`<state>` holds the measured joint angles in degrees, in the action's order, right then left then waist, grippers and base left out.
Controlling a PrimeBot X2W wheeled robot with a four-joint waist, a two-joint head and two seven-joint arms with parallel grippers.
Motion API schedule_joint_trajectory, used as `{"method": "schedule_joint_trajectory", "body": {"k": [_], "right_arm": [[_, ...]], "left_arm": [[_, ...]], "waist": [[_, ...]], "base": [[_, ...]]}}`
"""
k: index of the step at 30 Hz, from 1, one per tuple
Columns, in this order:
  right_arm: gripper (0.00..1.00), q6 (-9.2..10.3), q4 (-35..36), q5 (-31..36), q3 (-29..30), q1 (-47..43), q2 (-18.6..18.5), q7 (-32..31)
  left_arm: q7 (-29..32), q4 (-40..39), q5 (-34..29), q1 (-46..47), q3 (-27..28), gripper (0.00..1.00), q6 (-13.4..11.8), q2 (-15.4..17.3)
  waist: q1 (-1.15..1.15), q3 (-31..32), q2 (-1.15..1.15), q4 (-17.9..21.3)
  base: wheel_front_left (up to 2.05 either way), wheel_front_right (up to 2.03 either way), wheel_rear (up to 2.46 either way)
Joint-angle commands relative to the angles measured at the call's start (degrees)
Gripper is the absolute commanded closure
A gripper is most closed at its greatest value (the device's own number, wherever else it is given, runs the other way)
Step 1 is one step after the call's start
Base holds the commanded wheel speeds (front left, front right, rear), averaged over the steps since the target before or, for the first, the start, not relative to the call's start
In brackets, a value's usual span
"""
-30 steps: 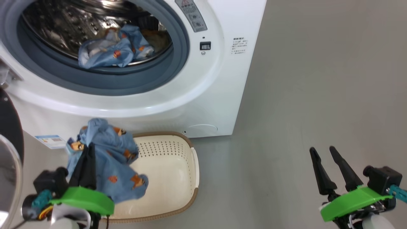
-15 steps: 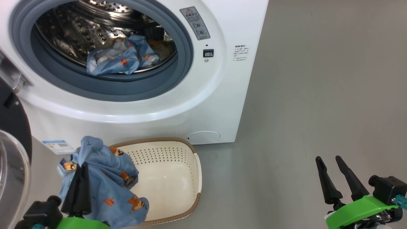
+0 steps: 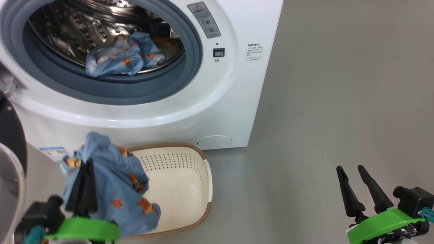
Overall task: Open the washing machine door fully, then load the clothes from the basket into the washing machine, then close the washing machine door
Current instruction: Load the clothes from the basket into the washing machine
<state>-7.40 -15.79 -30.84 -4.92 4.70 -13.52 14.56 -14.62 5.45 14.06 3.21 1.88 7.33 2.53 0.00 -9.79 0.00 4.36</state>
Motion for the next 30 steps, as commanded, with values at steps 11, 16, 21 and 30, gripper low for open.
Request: {"method": "schedule_joint_trajectory", "body": {"k": [11, 16, 21, 30], "right_arm": [[0.00, -0.09, 1.5, 0.4, -2.3, 2.8, 0.7, 0.4], [0.00, -0.09, 1.6, 0.2, -3.2, 4.9, 2.1, 0.4], [0.00, -0.09, 1.7, 0.0, -3.8, 6.4, 3.4, 0.4], [0.00, -0.09, 1.7, -0.3, -5.2, 8.8, 5.5, 0.4]], "left_arm": [[-0.4, 1.8, -0.3, 18.0, 2.6, 1.00, 0.2, 1.2], [-0.4, 6.9, -1.3, 29.5, 4.6, 1.00, 0.2, 3.2], [-0.4, 15.0, -3.2, 37.4, 5.6, 1.00, 0.2, 5.4], [-0.4, 37.2, -4.5, 50.0, 5.6, 1.00, 0.2, 8.2]], "waist": [[0.00, -4.5, 0.00, 2.2], [0.00, -7.4, 0.00, 4.2], [0.00, -9.8, 0.00, 6.1], [0.00, -13.7, 0.00, 9.2]], "base": [[0.00, 0.00, 0.00], [0.00, 0.00, 0.00], [0.00, 0.00, 0.00], [0.00, 0.00, 0.00]]}}
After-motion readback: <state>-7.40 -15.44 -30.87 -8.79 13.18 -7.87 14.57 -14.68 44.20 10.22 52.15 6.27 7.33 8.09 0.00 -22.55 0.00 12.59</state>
